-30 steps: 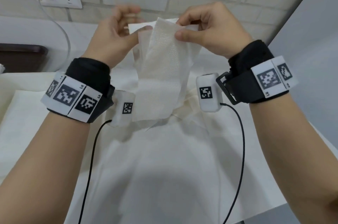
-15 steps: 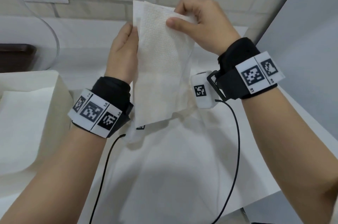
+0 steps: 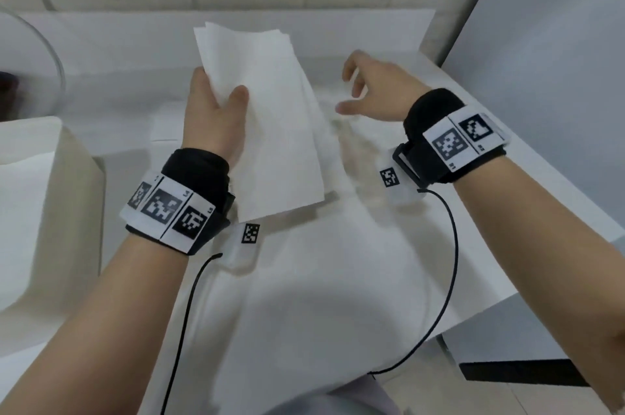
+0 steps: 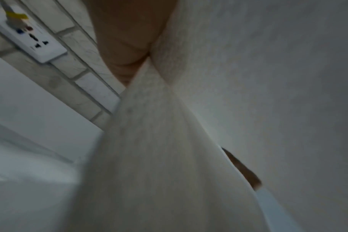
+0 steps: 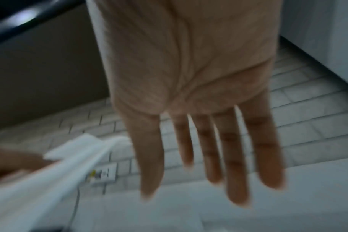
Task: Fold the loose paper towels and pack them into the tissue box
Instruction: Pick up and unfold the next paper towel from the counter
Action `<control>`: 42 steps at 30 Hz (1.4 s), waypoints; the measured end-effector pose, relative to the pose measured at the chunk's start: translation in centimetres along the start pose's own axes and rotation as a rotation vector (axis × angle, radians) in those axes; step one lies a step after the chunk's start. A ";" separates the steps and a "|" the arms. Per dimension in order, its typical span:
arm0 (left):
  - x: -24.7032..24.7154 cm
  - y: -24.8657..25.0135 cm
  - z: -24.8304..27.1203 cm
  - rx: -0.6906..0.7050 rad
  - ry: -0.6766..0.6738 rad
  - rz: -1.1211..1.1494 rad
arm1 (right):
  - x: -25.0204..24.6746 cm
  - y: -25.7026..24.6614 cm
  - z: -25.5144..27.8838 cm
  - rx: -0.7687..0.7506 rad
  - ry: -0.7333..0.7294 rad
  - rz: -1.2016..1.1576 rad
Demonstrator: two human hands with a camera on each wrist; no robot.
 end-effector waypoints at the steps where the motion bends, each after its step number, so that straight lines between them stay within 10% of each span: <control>1: -0.2 -0.4 -0.2 -0.010 0.023 -0.014 | 0.9 1.4 0.5 0.105 -0.130 0.168; 4: -0.5 -1.3 -0.4 -0.028 0.064 -0.043 | 3.6 4.7 2.0 0.304 -0.436 0.435; 9: -0.2 -2.1 -0.3 -0.052 0.074 -0.043 | 6.5 6.7 3.0 0.262 -0.553 0.462; 22: 0.1 -2.6 -0.6 -0.103 0.020 0.022 | 6.9 7.4 2.9 -0.076 -0.260 0.568; 29: 0.5 -2.6 -0.3 -0.105 -0.007 0.014 | 3.9 7.4 1.5 -0.038 0.073 -0.136; 42: 0.4 -3.0 -0.3 -0.110 -0.013 -0.011 | 7.5 6.9 3.1 -0.055 -0.498 0.223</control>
Point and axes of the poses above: each hand's wrist, its own z-axis away from the middle knuckle, its own x-axis out of the palm, y = z × x, the point moved 3 cm from there along -z, towards the middle knuckle, and after that the axes turned 14 degrees about -z, right-handed, at the moved point
